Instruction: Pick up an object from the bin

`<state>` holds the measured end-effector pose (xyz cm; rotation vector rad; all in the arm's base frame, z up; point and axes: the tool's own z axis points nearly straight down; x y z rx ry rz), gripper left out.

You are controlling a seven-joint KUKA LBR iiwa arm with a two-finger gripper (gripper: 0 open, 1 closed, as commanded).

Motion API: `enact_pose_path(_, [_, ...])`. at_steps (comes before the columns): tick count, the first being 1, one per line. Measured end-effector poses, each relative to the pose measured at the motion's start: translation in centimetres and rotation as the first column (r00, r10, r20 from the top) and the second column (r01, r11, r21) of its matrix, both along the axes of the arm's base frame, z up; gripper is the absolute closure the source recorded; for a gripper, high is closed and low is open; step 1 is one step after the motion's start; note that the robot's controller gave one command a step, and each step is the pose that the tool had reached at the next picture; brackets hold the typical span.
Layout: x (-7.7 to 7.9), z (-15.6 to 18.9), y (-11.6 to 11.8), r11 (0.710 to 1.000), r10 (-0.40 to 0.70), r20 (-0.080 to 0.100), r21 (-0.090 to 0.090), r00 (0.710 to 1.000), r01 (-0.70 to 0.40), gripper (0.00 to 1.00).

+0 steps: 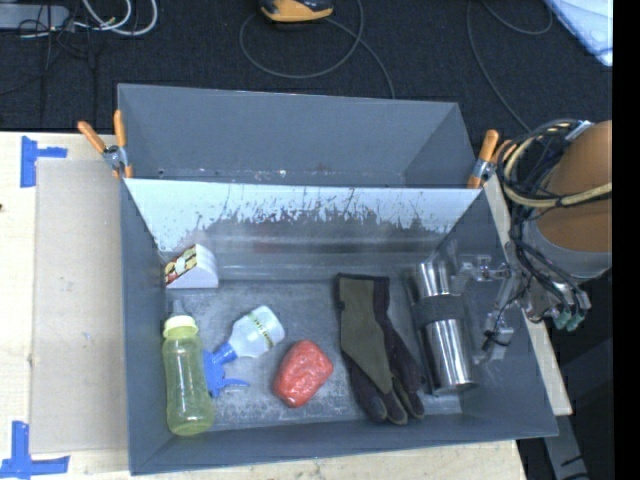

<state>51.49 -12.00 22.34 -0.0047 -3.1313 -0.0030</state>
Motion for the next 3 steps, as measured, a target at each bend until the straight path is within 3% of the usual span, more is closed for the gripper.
enact_pose_path(2, [0.3, 0.1, 0.2, 1.0, 0.006, 0.012, -0.003, 1.0, -0.006, 0.0])
enact_pose_path(3, [0.8, -3.9, 2.5, 0.998, -0.06, 0.002, 0.0, 0.998, 0.06, 0.0])
